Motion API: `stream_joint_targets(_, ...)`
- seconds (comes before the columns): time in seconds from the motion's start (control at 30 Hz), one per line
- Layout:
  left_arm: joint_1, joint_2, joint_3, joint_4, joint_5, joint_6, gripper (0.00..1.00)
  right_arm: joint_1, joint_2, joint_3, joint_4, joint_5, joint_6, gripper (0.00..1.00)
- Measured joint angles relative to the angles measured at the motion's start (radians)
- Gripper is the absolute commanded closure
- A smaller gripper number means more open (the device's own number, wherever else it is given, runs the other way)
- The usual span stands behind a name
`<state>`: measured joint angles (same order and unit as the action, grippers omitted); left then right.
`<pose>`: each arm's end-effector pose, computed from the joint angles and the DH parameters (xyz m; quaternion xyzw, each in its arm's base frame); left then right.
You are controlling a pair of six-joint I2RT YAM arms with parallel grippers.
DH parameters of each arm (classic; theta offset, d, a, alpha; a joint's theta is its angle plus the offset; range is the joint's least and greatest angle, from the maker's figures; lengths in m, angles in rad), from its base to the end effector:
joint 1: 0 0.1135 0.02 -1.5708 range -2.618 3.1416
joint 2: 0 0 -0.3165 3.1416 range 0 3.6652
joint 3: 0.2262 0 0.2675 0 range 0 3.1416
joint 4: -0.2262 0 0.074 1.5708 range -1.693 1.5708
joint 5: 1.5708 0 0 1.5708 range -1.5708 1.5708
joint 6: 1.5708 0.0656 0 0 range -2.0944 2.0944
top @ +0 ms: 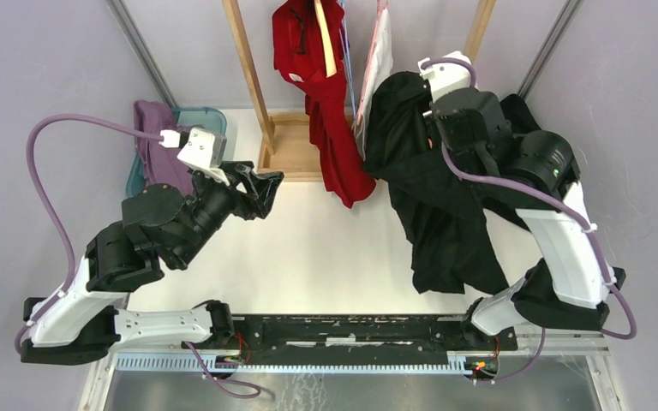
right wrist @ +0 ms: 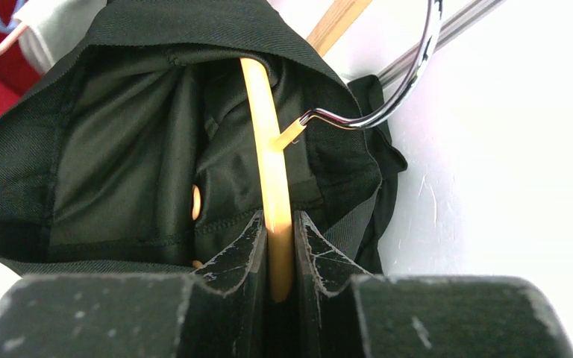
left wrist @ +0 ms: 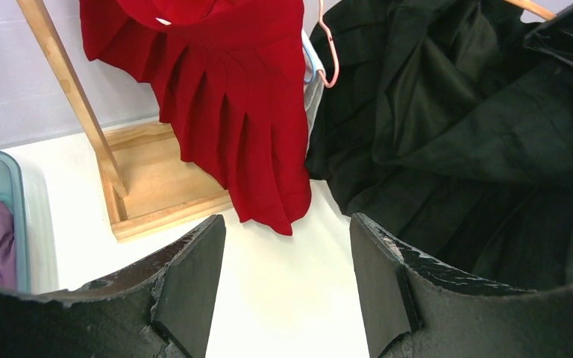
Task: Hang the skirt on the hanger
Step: Place the hanger on the clothesline.
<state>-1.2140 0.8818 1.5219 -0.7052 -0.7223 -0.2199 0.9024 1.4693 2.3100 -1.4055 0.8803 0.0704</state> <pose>0.0808 -0.0926 0.5536 0.1132 0.7153 -0.2259 0.6516 0.1729 0.1373 0.6007 -0.1324 0.8080 -0.1262 0.5600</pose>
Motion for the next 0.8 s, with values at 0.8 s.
stream_joint_targets(0.8,0.0,-0.059,-0.124,0.008,0.026,-0.045,0.31,-0.571,0.141,-0.082,0.561,-0.641,0.012,0.99)
